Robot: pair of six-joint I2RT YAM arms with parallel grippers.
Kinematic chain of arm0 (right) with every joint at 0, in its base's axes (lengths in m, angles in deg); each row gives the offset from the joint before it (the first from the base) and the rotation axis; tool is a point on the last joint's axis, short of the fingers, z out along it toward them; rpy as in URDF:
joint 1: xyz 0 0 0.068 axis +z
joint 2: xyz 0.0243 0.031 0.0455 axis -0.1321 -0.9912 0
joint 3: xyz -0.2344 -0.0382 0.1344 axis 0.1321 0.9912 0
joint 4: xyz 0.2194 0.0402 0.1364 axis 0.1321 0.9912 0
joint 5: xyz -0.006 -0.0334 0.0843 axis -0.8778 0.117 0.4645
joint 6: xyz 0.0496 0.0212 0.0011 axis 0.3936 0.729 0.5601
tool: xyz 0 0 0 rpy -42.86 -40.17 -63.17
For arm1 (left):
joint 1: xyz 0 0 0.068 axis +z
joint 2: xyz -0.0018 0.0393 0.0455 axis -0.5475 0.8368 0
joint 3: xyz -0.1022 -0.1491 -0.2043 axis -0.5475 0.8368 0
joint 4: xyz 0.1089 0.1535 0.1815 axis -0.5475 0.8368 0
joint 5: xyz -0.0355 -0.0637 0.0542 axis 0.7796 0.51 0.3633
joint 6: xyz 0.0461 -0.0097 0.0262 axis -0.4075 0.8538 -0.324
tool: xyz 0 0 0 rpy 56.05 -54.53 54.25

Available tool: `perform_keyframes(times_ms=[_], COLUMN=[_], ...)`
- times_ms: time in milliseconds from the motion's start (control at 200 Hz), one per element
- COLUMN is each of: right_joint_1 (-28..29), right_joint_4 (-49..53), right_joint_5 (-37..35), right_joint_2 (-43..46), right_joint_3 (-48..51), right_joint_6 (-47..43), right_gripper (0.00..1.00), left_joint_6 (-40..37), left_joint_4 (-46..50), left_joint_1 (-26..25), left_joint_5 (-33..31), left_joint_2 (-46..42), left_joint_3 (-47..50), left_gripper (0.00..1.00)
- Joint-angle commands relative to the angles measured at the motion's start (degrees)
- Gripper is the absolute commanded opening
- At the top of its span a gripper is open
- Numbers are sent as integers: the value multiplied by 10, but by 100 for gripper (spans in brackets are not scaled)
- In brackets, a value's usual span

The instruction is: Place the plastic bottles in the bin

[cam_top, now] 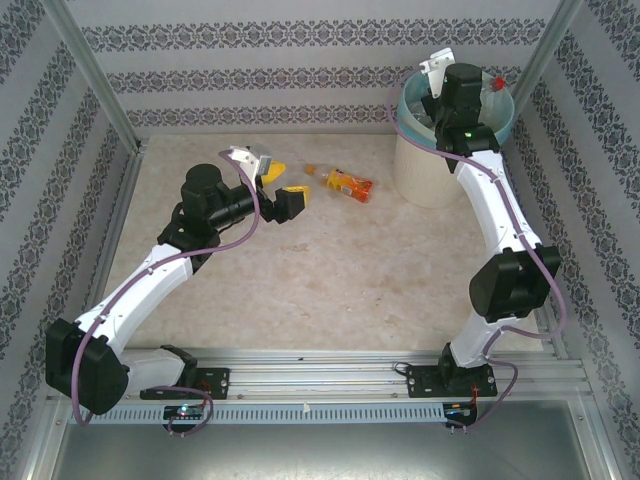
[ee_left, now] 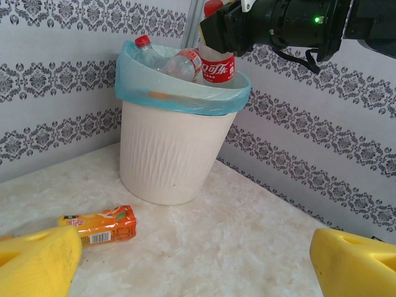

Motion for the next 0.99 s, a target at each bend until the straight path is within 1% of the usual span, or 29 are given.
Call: perform_keyframes(times_ms=[0,140,500,989], right_joint_1=[-5,-15,-51,-85], right_joint_4=[13,30,60,73], right_joint_5=[27,44,38,61], right_joint_2=[1,-2,-9,-40], right_joint_3=[19,32,72,91], right_joint_6=[18,39,110,150], right_gripper=[0,0,0,0], left_joint_6=[1,-1,-3,-2], left_joint_4=[-17,-15,-15,-12], left_joint_1=[-2,-2,-2,-2], left_joint_5=[-1,-1,-2,-3], left_joint_2=[3,6,9,11], left_joint_3=[-3,-3,-1,-1], left_gripper=[95,95,95,95])
